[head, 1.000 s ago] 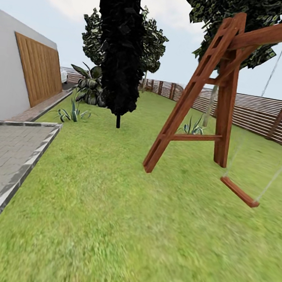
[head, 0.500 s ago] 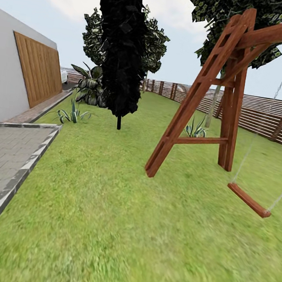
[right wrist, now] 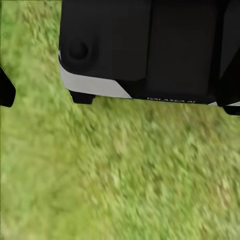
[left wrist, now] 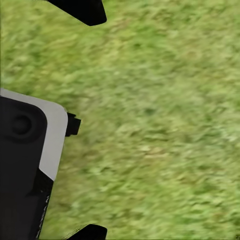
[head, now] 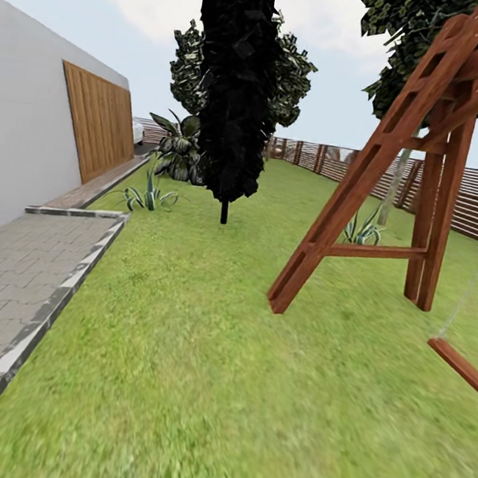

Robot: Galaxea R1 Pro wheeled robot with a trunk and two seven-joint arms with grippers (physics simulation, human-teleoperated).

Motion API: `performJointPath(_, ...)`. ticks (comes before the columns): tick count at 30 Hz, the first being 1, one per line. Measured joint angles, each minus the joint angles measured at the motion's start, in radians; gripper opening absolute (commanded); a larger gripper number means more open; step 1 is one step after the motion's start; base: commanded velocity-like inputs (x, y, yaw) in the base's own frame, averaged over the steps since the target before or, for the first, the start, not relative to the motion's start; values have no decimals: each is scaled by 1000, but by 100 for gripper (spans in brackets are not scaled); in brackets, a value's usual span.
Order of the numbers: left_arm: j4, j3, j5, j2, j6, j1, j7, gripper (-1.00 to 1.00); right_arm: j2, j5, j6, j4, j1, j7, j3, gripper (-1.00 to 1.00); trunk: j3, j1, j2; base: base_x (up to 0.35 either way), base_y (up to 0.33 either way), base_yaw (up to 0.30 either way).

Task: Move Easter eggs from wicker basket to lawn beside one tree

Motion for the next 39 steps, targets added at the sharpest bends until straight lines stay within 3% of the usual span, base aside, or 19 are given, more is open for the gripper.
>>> performJointPath(12, -11, 0, 0, 3, -68, 0, -3, 100, 0, -3, -54, 14, 0, 0, -1, 100, -3, 0, 0, 332, 39, 97)
performJointPath(39, -8, 6, 0, 6, -94, 0, -4, 100, 0, -3, -90, 54, 3, 7, -2, 100, -3, 0, 0, 332, 78, 0)
